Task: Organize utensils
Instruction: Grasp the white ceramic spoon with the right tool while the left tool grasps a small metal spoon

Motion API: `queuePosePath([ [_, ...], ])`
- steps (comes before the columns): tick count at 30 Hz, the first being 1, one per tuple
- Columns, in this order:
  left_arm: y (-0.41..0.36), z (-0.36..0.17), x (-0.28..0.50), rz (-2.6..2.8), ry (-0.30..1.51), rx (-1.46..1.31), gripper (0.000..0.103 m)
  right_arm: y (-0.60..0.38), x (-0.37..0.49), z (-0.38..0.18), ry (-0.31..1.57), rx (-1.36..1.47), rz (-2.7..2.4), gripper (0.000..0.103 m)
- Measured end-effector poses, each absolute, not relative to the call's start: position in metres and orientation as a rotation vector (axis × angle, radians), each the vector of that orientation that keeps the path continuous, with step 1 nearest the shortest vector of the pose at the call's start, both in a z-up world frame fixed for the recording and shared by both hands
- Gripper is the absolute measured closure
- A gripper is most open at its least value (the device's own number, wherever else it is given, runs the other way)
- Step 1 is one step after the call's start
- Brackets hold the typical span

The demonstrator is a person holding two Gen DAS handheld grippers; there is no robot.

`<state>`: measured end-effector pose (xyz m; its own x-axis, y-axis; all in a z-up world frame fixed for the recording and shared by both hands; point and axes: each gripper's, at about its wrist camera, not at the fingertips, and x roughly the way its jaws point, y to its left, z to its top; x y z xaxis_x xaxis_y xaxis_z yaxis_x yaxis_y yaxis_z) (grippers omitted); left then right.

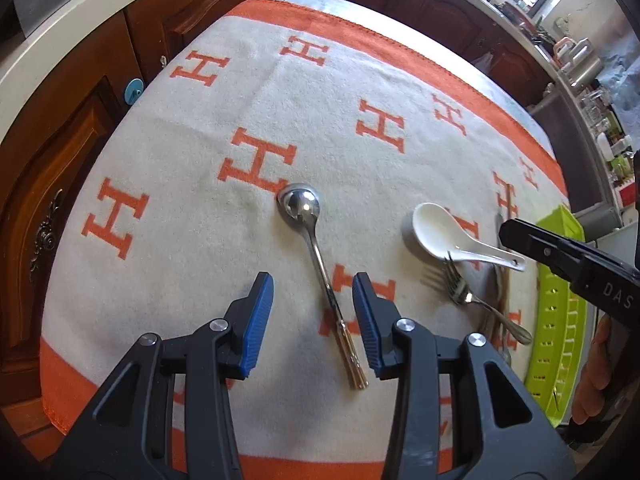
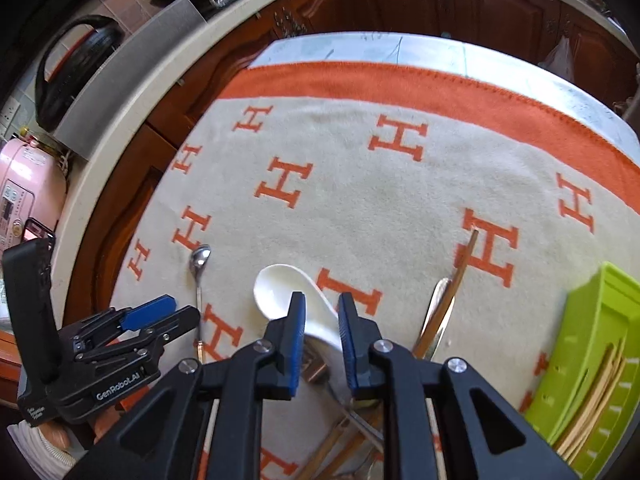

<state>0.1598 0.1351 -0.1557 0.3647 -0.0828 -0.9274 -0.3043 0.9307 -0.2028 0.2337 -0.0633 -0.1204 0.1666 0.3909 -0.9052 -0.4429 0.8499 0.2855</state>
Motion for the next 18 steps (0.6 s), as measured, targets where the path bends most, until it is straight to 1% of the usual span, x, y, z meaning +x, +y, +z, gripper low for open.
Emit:
queuePosePath([
  [2,0.135,-0.161,0.165,0.174,1.209,-0.357,0.065,-0.061,0.24,-0.132,1.307,-0.064,0.597,0.083],
  [5,0.129,-0.164,0.168,0.211,1.203,-0.324,0.065,-0.06,0.245,-0.146,1.343,-0.096,0.611,0.082],
  [9,0.119,-0.165,0.17,0.242,1.205,-0.26,0.065,-0.056,0.243,-0.146,1.315,-0.133,0.632,0.081],
  [12,0.109,-0.166,0.169,0.273,1.199,-0.194,0.065,-0.046,0.235,-0.145,1.283,-0.243,0.64,0.082],
  [13,0.106,-0.166,0.169,0.279,1.195,-0.18,0.065,-0.042,0.232,-0.145,1.276,-0.278,0.641,0.084],
  [14,0.105,-0.166,0.168,0.281,1.193,-0.177,0.065,-0.04,0.229,-0.145,1.275,-0.294,0.649,0.092],
  [15,0.106,-0.166,0.167,0.28,1.192,-0.18,0.067,-0.039,0.227,-0.145,1.274,-0.301,0.66,0.097],
  [16,0.106,-0.166,0.167,0.276,1.192,-0.183,0.069,-0.036,0.224,-0.145,1.271,-0.308,0.661,0.097],
  [17,0.107,-0.165,0.165,0.274,1.191,-0.181,0.075,-0.035,0.222,-0.144,1.262,-0.31,0.657,0.099],
  [18,0.106,-0.164,0.164,0.271,1.19,-0.18,0.083,-0.035,0.221,-0.144,1.257,-0.306,0.655,0.101],
])
